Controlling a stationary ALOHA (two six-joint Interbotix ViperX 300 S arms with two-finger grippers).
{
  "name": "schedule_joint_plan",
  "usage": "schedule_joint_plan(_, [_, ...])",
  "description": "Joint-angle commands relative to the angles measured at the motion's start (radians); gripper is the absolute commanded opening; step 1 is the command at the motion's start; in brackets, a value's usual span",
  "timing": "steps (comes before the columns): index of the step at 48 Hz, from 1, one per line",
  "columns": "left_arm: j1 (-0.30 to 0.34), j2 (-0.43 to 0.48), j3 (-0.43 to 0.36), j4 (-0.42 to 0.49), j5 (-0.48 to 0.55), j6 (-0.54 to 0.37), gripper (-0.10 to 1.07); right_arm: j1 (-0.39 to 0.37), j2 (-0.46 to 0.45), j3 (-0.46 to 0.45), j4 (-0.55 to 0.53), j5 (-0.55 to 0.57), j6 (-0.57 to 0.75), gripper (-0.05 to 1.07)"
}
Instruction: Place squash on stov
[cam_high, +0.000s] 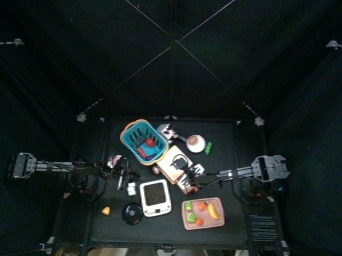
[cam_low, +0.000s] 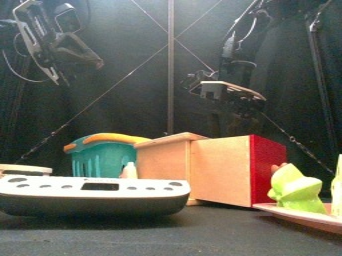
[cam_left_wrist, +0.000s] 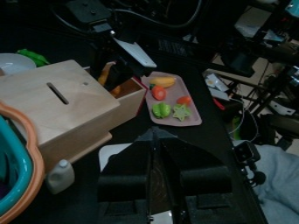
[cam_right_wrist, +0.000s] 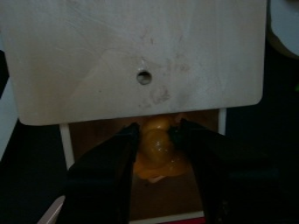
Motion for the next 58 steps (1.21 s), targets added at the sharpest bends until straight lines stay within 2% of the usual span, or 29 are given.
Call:
schedule_joint_plan(1, [-0.003,-0.002,-0.034,0.000,-0.003,0.003,0.51,0.000,-0.048,-0.025,-0.006,0.005,0.002,0.65])
schedule_joint_plan(22, [-0.005,-0.002,-0.041,0.000,-0.003,0.003,0.51,0.044,-0.141,-0.044,-0.048,0.086,0.000,0.65])
schedule_joint_plan(31, [-0.006,-0.002,-0.041,0.002,-0.003,0.003,0.51,0.080,-0.170,-0.069,-0.080,0.067,0.003,0.65])
schedule_joint_plan(40, [-0.006,-0.002,-0.037,0.009,-0.003,0.003,0.51,0.115,-0.130,-0.107,-0.098,-0.060,0.002,0.65])
schedule_joint_plan(52, [-0.017,-0.034,0.011,0.055,-0.003,0.003,0.51,0.110,-0.031,-0.118,-0.104,-0.371,0.003,0.65])
schedule_joint_plan(58, [-0.021,-0.069,0.034,0.078,-0.003,0.003,0.51,0.103,0.015,-0.133,-0.100,-0.492,0.005,0.65])
